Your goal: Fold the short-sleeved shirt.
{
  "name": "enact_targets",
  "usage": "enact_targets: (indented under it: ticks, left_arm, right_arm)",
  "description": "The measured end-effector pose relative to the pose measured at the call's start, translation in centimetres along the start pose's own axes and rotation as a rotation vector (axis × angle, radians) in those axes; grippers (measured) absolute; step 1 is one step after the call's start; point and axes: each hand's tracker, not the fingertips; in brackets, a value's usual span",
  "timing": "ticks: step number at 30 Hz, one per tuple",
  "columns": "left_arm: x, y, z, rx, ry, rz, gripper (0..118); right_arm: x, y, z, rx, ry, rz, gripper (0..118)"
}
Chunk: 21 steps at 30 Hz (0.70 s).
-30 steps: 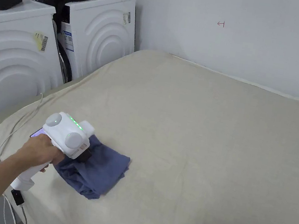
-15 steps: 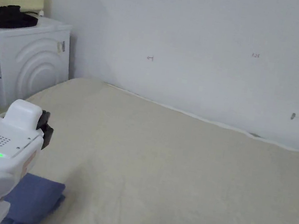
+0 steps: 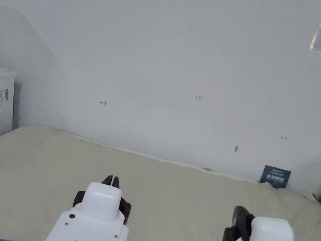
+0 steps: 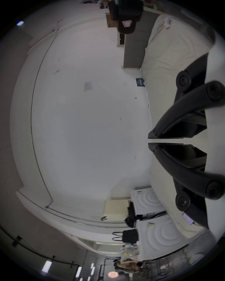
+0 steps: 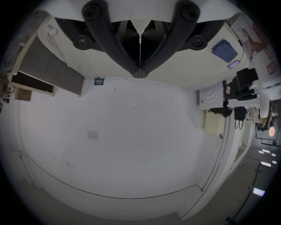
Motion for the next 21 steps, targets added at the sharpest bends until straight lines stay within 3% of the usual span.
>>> enact_targets:
  ticks: [2, 4, 7, 10, 11, 12, 13, 14, 15, 16, 17, 21]
  left_arm:
    - [0.1, -0.3, 0.2, -0.016, 0.007, 0.019, 6]
    - [-0.4, -0.1, 0.0, -0.042, -0.026, 0.047, 6]
    - [-0.4, 0.6, 0.2, -0.037, -0.015, 0.052, 6]
    - [-0.1, 0.9, 0.3, -0.051, -0.04, 0.035, 7]
    - [-0.1, 1.0, 0.2, -0.059, -0.043, 0.027, 8]
    - [0.0, 1.0, 0.3, -0.063, -0.042, 0.024, 12]
    - [0.1, 1.0, 0.4, -0.066, -0.048, 0.026, 38]
    - [0.1, 1.1, 0.3, -0.077, -0.069, 0.038, 72]
    - [0.1, 1.1, -0.1, -0.104, -0.103, 0.077, 116]
    - [0.0, 1.0, -0.4, -0.117, -0.144, 0.101, 118]
    - [0.0, 1.8, 0.1, -0.021, -0.157, 0.116, 118]
    - [1.2, 2.7, -1.0, -0.168, -0.14, 0.06, 118]
  right_arm:
    - [-0.1, -1.4, -0.1, -0.02, -0.03, -0.011, 1]
    - [0.3, -1.7, -0.9, -0.085, 0.002, -0.042, 1]
    - [0.4, -1.5, -0.6, -0.023, 0.028, -0.1, 2]
    - [-0.1, -0.9, -0.6, -0.013, 0.018, -0.083, 4]
    - [-0.2, -0.8, -0.6, -0.009, 0.019, -0.082, 8]
    - [-0.3, -0.6, -0.7, -0.006, 0.016, -0.088, 23]
    - [-0.5, -0.6, -0.5, 0.018, -0.004, -0.104, 51]
    - [-0.5, -0.6, -0.4, 0.034, -0.008, -0.111, 91]
    - [-0.4, -0.4, 0.0, -0.004, -0.04, -0.117, 118]
    - [0.1, -0.9, -0.2, 0.083, -0.014, -0.12, 118]
    - [0.3, -1.1, -0.4, 0.063, -0.01, -0.121, 118]
    - [1.1, -0.5, -0.7, 0.032, -0.01, -0.141, 118]
